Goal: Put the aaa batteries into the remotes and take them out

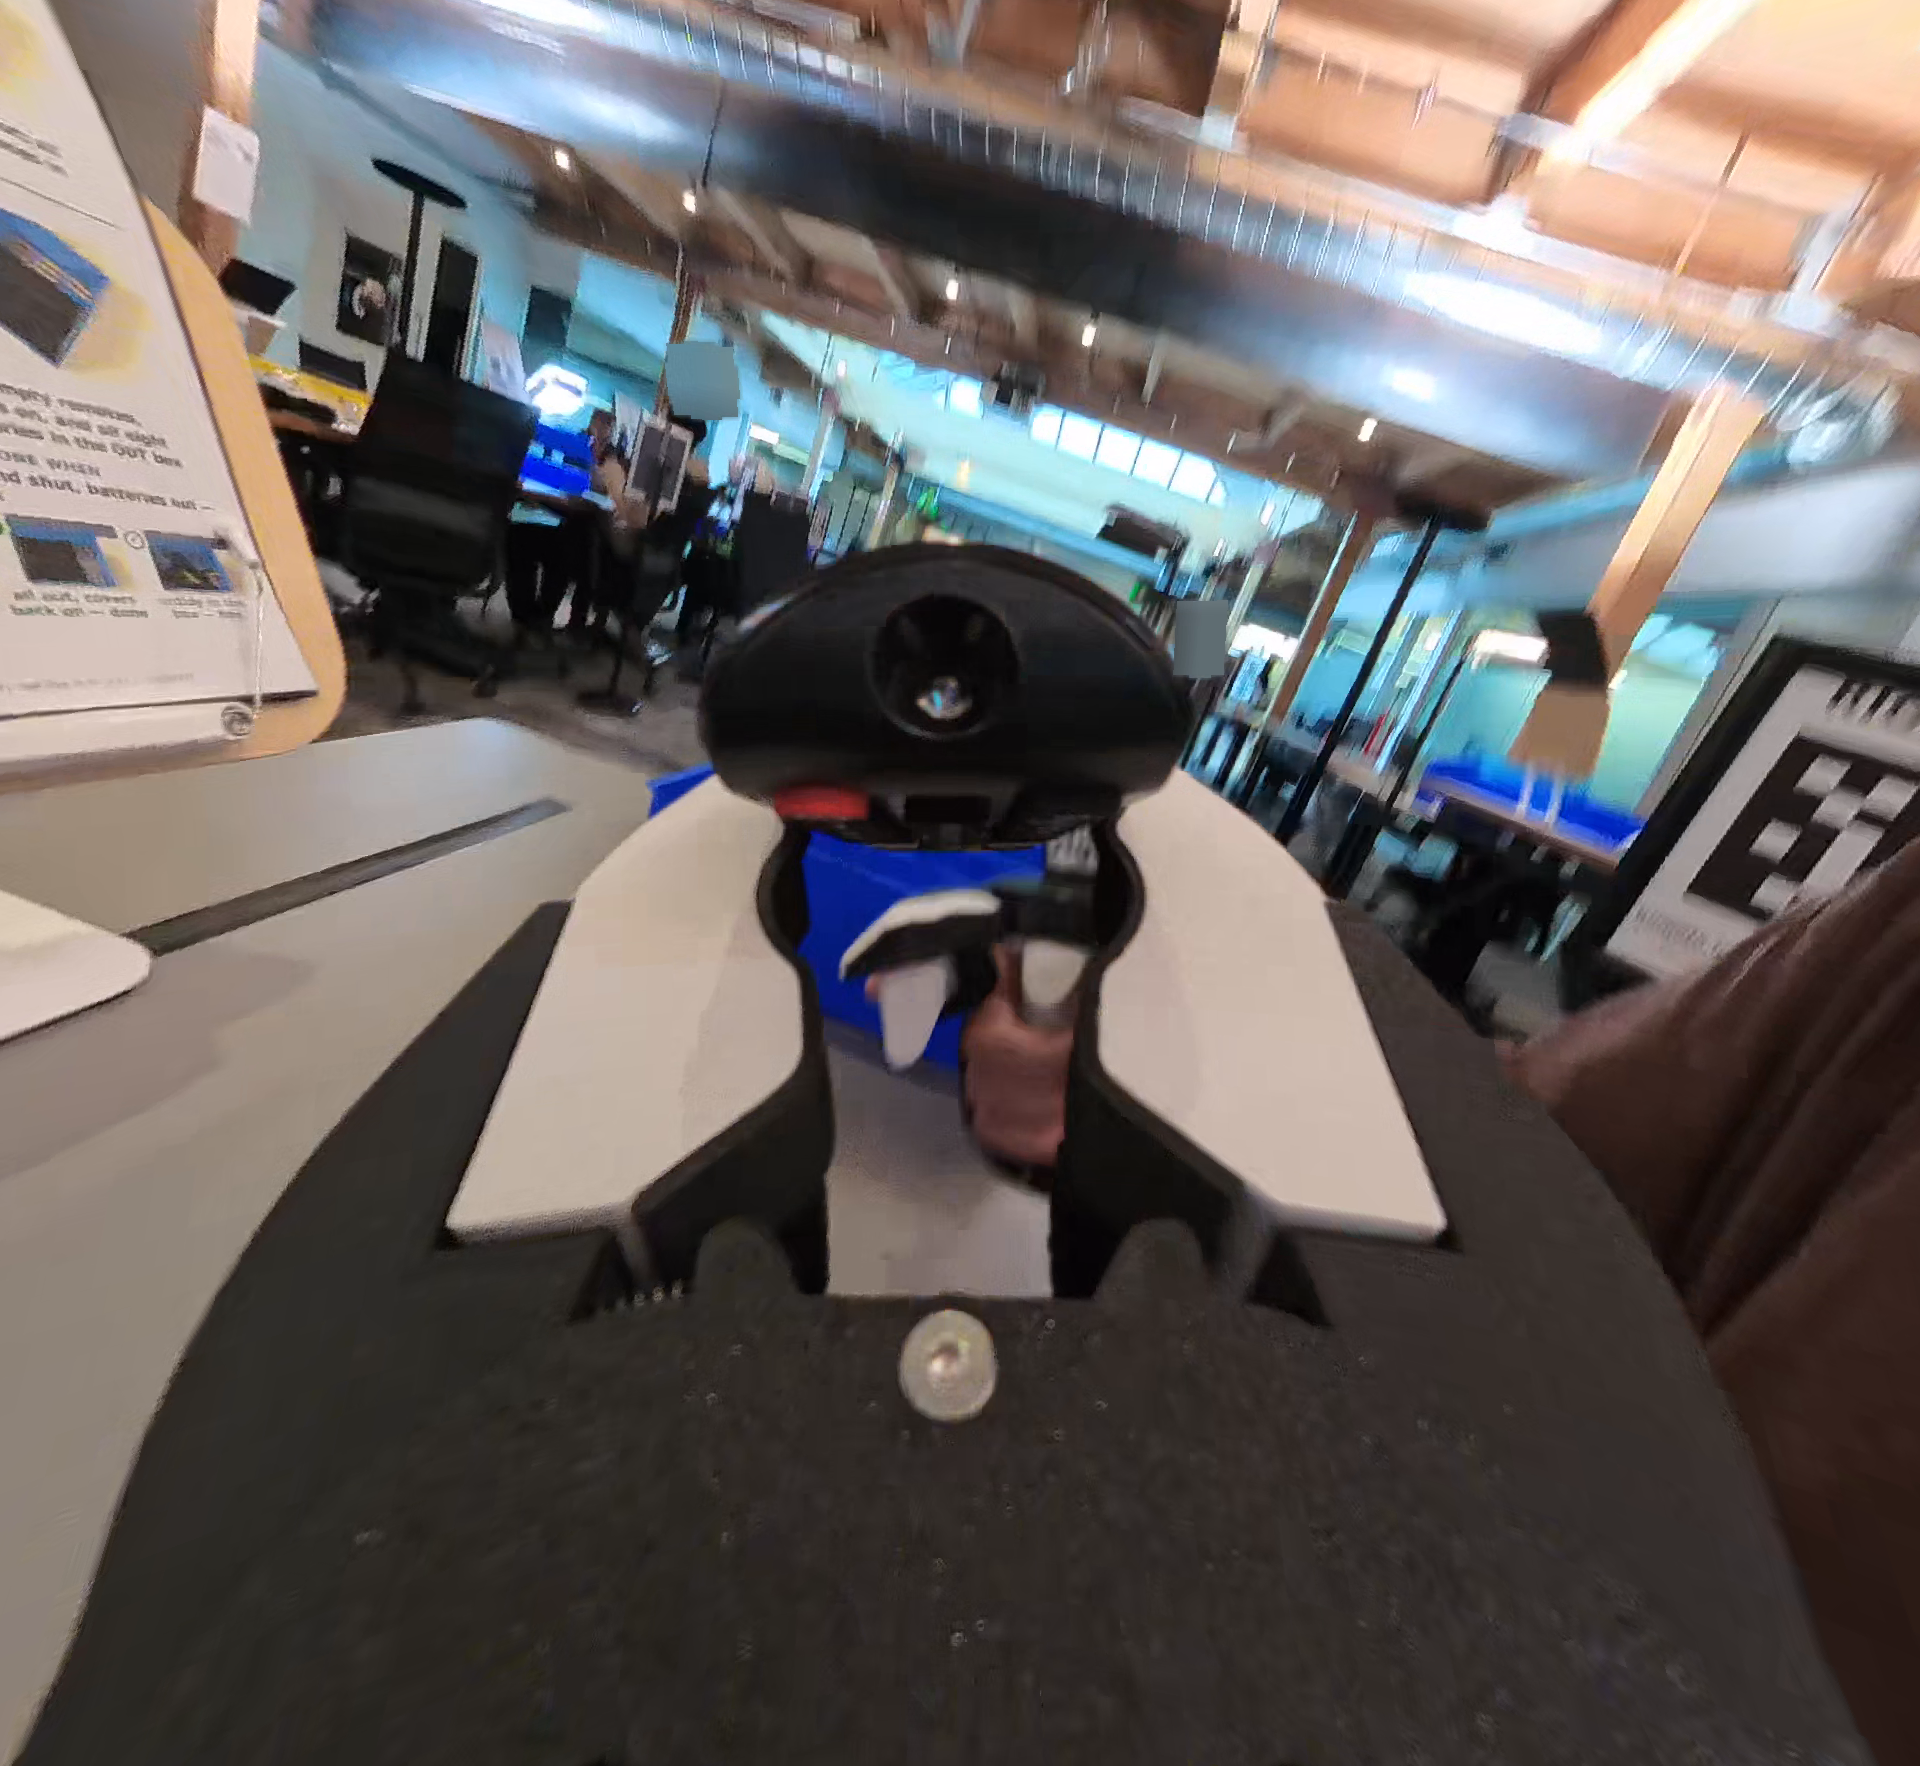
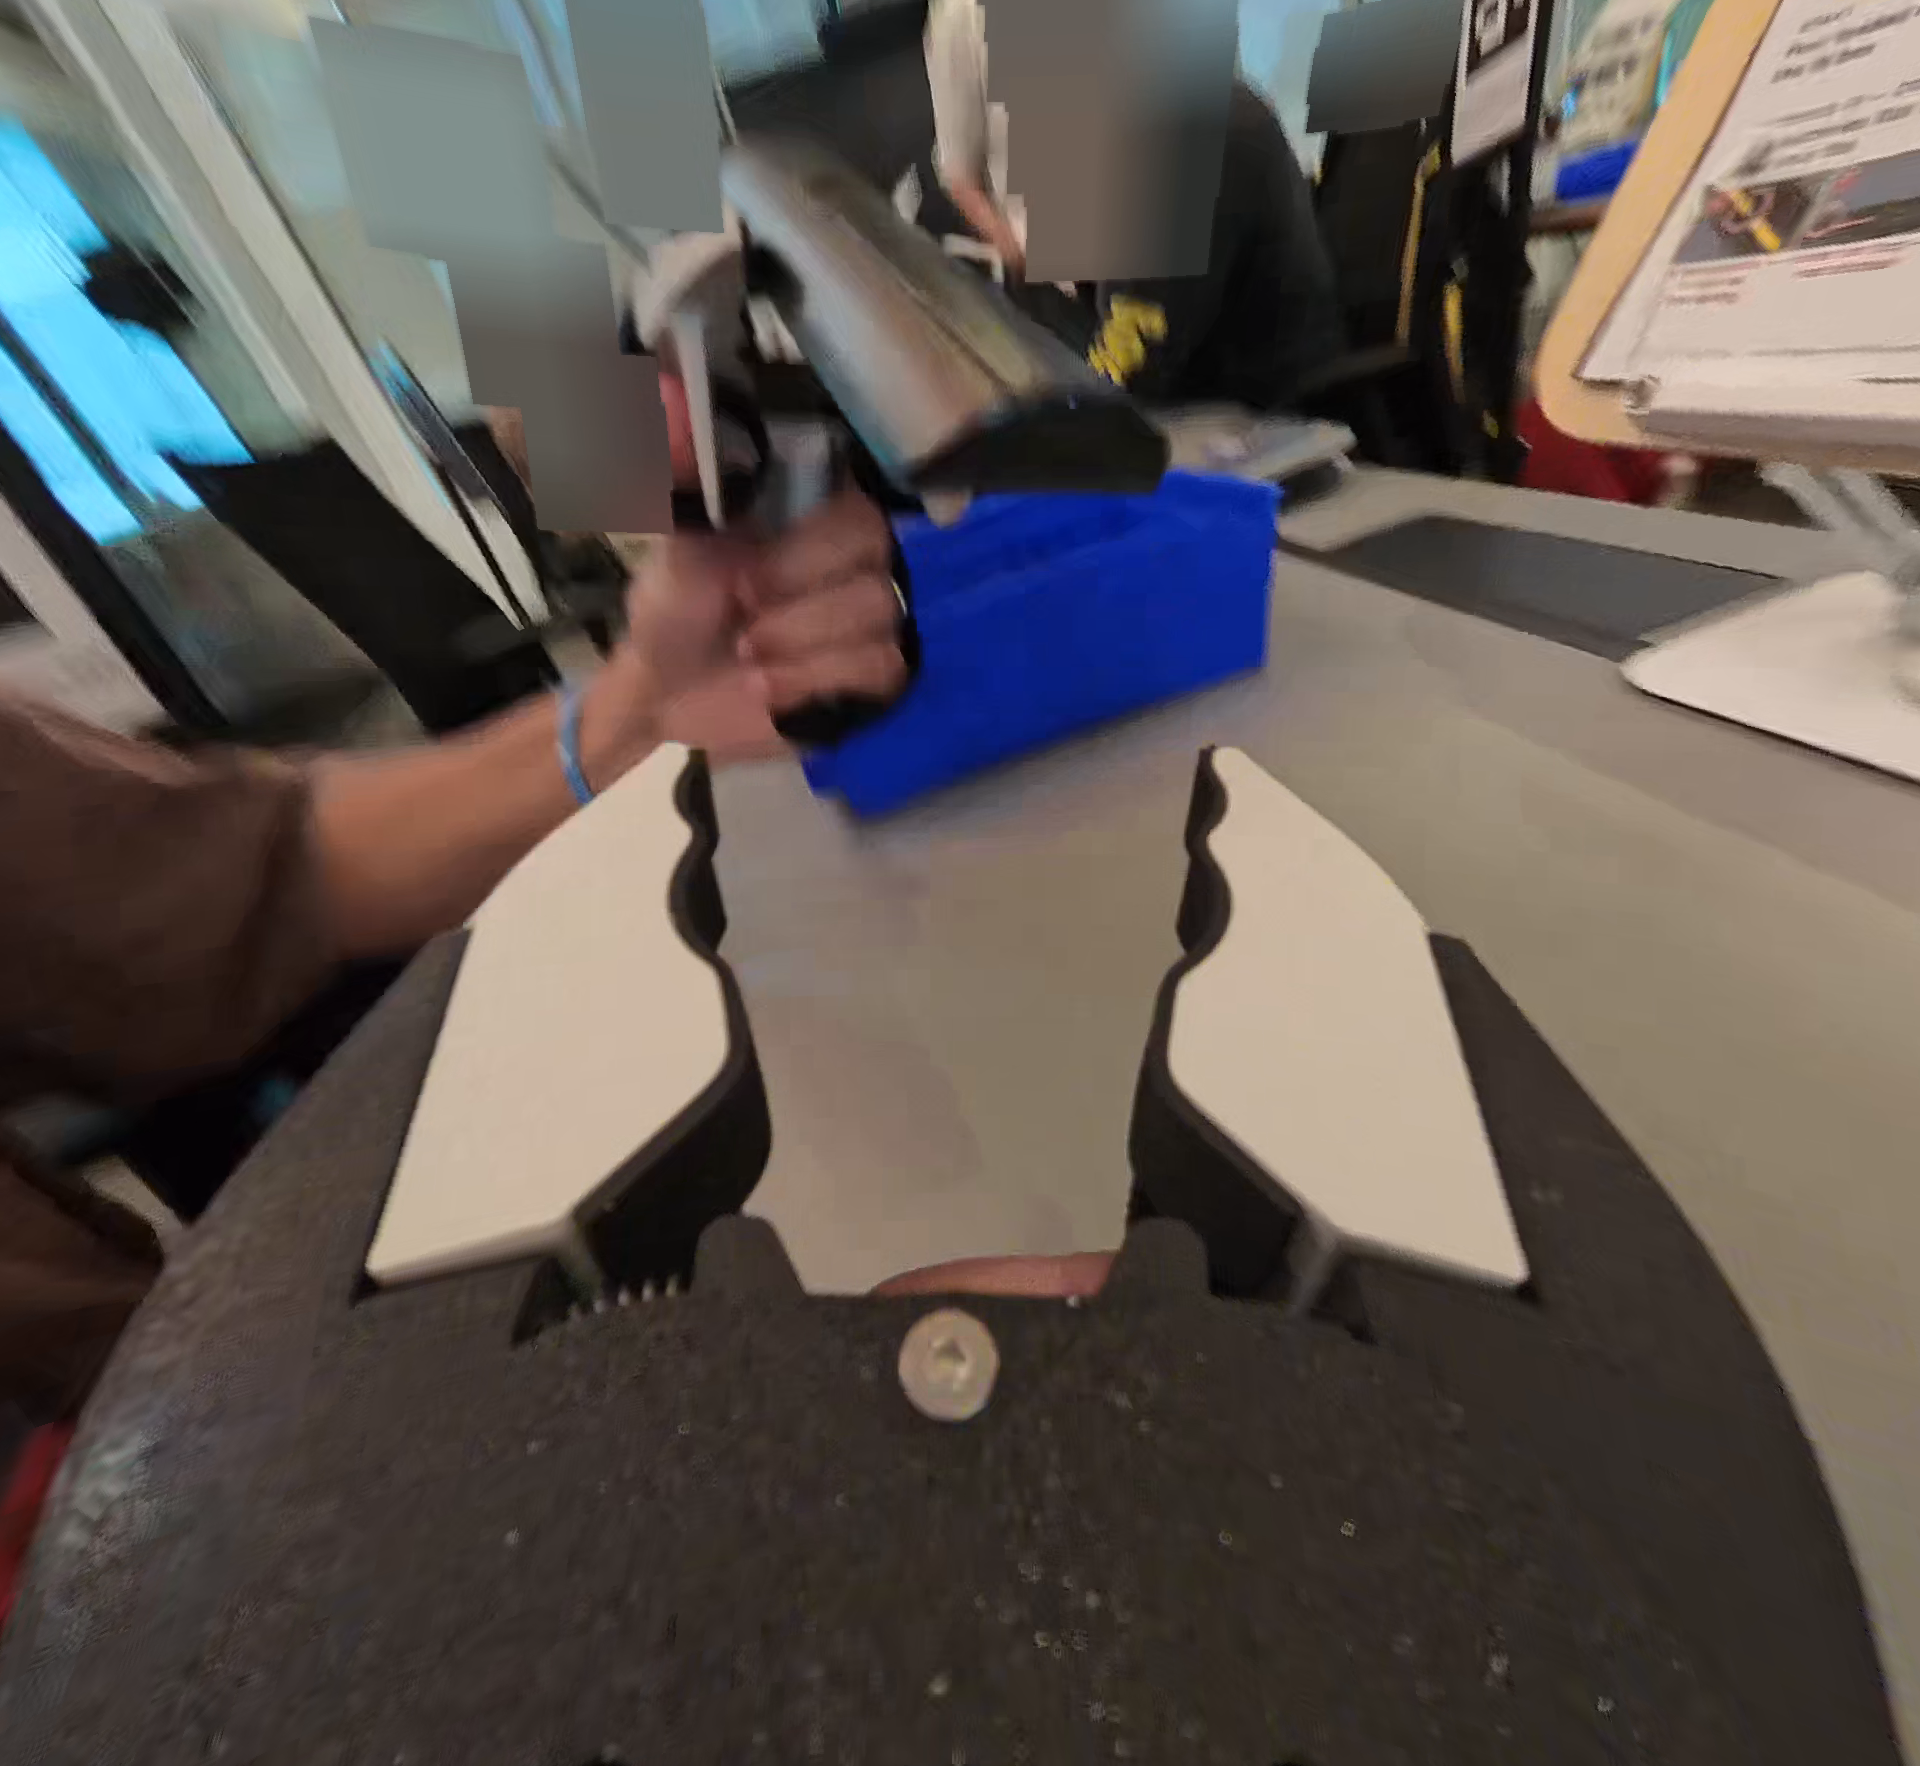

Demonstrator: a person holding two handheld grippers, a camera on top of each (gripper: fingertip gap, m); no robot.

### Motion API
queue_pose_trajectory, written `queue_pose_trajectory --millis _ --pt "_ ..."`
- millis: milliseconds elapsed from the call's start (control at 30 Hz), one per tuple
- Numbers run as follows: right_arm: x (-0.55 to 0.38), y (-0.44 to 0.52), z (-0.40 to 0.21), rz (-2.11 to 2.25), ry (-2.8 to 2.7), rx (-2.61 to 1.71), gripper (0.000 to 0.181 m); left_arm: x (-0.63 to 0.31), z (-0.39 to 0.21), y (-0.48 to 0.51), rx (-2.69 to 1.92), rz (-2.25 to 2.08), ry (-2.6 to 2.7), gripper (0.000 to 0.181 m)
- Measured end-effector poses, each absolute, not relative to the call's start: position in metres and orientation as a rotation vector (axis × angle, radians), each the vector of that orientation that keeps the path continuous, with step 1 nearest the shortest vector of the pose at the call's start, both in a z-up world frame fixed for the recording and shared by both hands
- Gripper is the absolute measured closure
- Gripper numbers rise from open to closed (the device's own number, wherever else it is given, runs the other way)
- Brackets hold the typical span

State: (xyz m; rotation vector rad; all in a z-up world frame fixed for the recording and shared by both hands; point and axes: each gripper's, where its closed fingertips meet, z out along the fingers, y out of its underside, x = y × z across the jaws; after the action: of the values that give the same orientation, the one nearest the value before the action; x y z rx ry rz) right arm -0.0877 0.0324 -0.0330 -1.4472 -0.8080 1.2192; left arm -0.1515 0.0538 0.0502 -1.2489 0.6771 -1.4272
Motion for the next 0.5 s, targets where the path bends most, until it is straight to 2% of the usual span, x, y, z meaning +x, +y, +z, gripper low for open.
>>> queue_pose_trajectory --millis 100,300,400,500 --pt "-0.111 0.027 -0.027 1.427 -0.651 -1.332 0.090 -0.151 0.050 0.054 -1.201 -1.540 0.573 0.129" --pt "-0.124 0.033 0.017 1.472 -0.472 -1.133 0.087 -0.120 0.034 0.039 -1.196 -1.635 0.534 0.129" --pt "-0.105 0.034 0.038 1.470 -0.410 -1.029 0.093 -0.109 0.032 0.028 -1.175 -1.637 0.564 0.129" --pt "-0.099 0.029 0.039 1.432 -0.452 -1.012 0.112 -0.103 0.033 0.019 -1.157 -1.643 0.593 0.129"
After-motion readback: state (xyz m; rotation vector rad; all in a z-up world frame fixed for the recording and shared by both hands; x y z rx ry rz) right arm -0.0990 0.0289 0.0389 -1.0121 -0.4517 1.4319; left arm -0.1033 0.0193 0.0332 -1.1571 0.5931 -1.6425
